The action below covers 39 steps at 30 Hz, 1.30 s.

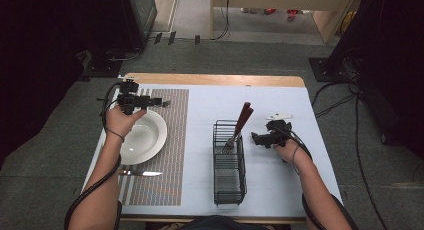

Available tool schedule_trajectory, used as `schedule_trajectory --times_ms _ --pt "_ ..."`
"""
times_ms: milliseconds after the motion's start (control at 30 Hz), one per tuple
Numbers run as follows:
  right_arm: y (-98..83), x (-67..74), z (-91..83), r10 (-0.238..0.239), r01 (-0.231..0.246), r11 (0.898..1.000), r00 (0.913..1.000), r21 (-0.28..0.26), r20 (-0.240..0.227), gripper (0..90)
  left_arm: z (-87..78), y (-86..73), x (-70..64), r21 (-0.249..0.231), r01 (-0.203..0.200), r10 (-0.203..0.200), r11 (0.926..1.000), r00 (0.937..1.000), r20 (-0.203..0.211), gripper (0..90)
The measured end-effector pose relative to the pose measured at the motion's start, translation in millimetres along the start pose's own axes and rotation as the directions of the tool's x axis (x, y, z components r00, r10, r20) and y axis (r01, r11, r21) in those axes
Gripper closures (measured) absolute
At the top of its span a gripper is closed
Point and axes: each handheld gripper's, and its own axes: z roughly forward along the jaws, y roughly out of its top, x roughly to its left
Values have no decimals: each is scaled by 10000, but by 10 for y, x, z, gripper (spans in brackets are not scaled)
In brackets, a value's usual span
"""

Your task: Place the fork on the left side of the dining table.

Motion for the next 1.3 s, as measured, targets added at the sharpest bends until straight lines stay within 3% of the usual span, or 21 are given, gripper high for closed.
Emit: schedule_trajectory --times_ms 367,600,800,1067,1300 --pt "0 0 1 -14 14 10000 10000 -4 -1 0 196 -63 -388 335 -603 582 9976 9965 607 325" --pt "1 0 0 -12 12 10000 10000 7 3 0 302 -105 -571 489 -951 913 9943 9930 750 321" --pt "1 1 1 -4 4 10000 10000 8 4 0 420 -169 -773 318 -1293 1256 9911 9871 997 309" --pt "2 0 1 -9 9 10000 10000 5 3 0 544 -238 -928 237 -1474 1442 9888 9842 1031 290" --pt "2 1 1 -5 5 10000 10000 9 4 0 710 -323 -1078 701 -1844 1776 9803 9796 939 277"
